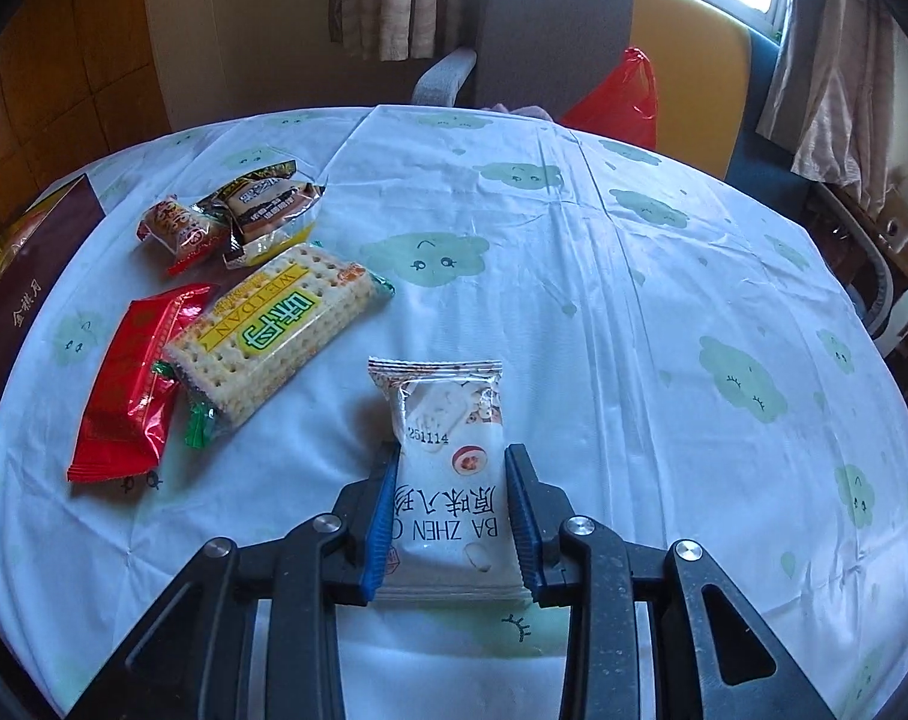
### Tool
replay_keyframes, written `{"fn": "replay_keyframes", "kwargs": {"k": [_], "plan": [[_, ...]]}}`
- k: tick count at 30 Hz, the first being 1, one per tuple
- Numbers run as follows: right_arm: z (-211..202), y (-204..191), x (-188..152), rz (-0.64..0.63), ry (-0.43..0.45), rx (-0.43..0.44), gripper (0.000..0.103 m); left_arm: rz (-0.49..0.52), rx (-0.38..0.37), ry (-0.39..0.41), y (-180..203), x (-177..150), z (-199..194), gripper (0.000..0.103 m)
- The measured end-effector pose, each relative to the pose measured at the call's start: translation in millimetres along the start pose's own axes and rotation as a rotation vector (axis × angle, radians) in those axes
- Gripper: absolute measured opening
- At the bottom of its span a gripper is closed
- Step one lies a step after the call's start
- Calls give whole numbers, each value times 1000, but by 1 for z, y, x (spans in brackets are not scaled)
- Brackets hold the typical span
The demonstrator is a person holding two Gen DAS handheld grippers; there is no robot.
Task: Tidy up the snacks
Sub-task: 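Drop the pink-white candy into the tin while the right tool grasps the white bag, then carry the white BA ZHEN bag toward the gold tin with the right tool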
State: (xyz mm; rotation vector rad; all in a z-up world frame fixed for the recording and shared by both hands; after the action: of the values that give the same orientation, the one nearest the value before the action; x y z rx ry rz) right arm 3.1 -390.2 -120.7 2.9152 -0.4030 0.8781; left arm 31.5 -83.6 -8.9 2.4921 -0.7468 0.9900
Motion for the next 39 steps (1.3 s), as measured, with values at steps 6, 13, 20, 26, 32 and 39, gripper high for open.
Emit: {"fn": "replay_keyframes", "kwargs": {"k": [6, 13, 20, 26, 32, 39], "plan": [[-1, -1, -1, 3, 13, -11, 35, -231, 185, -21, -111, 13, -19, 23], [-1, -2, -2, 13, 21, -19, 35, -312, 287, -84, -190, 22, 10, 23], [-1, -1, -2, 25, 24, -20, 35, -322, 310, -123, -214, 35, 51, 23], [-1, -1, -2, 31, 27, -20, 35, -322, 346, -155, -226, 46, 76, 35], [-1, 0, -2, 40, 37, -22, 35, -399, 372, -135, -222, 34, 62, 35], [-2, -1, -4, 40, 54, -28, 35, -364, 457, -109, -184, 10, 28, 35]]}}
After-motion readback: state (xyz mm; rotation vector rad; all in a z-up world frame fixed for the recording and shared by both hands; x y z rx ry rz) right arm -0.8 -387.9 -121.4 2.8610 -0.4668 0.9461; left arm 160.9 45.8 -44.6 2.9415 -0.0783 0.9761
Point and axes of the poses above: each gripper's, at about its wrist camera, not at the fingertips, and z roughly the way its jaws point, y to its right, x to its top, the point moved 2 cm from there along z, roughly the way its jaws point, and after that the axes turned 4 degrees about z, right-handed, at the moved point
